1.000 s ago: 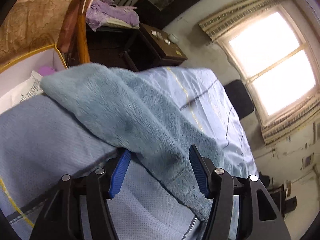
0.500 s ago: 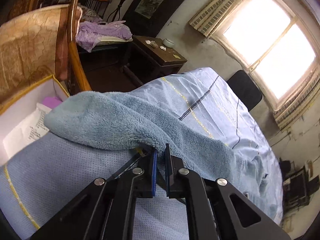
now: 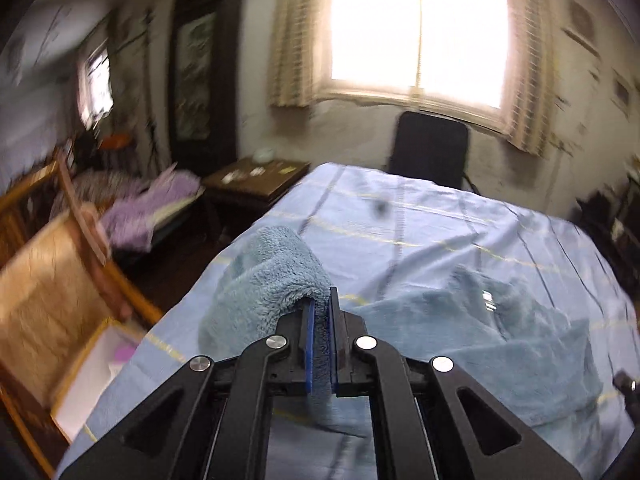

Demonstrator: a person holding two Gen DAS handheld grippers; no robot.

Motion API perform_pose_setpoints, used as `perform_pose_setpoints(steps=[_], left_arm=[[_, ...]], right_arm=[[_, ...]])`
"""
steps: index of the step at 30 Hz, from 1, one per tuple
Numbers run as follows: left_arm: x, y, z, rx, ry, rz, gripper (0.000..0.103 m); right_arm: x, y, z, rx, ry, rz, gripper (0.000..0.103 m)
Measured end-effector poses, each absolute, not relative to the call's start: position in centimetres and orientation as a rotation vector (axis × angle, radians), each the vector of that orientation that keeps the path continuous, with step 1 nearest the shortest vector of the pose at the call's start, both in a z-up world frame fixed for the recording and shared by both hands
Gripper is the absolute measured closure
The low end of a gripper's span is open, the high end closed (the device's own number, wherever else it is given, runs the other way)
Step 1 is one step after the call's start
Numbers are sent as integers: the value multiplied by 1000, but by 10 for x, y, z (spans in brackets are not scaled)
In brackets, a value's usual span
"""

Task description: Fold large clothes

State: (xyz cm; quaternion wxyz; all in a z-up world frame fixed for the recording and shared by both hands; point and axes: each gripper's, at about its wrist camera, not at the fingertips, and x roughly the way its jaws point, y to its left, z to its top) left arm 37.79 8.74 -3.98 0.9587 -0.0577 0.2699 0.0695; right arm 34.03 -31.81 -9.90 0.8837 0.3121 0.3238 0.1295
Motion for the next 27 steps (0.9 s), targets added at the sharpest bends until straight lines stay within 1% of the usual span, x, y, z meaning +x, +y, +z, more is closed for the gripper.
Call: perform_pose_setpoints(steps=[3,7,9,11,12,13,14,15,16,18,20,24,27], left_arm=[[377,33,-35,-18,540,52,98],[379,-55,-62,138,589,-87,97],[381,-94,-87,222,643,-146,94],[379,-113,-105,269,665,-160,94],[376,-117,-109,287,664,-165,88],[372,-118,-110,291,663,-188,82],[367,-114,-109,284,659,-199,69],[362,-107,-104,272,645,-203,59],[357,-98,-99,264,626,-196,57],[349,-73,-87,247,584,-164,47],[349,-47,-84,222,576,-123,43],[370,16,-92,96,643,-16,44],[392,38,-110,37,724,-10,44]], right_arm=[[340,-322,-99,667,671,265,97],[341,-329,-100,688,668,254,97],[340,-333,-100,700,666,248,97],[340,-336,-100,711,664,245,97],[340,-337,-100,715,663,244,97],[340,-339,-100,719,662,246,97],[340,-339,-100,720,662,248,97],[340,-338,-99,718,663,252,97],[340,-336,-99,713,664,257,97],[339,-331,-98,693,668,276,97],[339,-322,-95,653,672,297,97],[335,-299,-88,578,677,373,97],[329,-269,-77,453,678,394,90]])
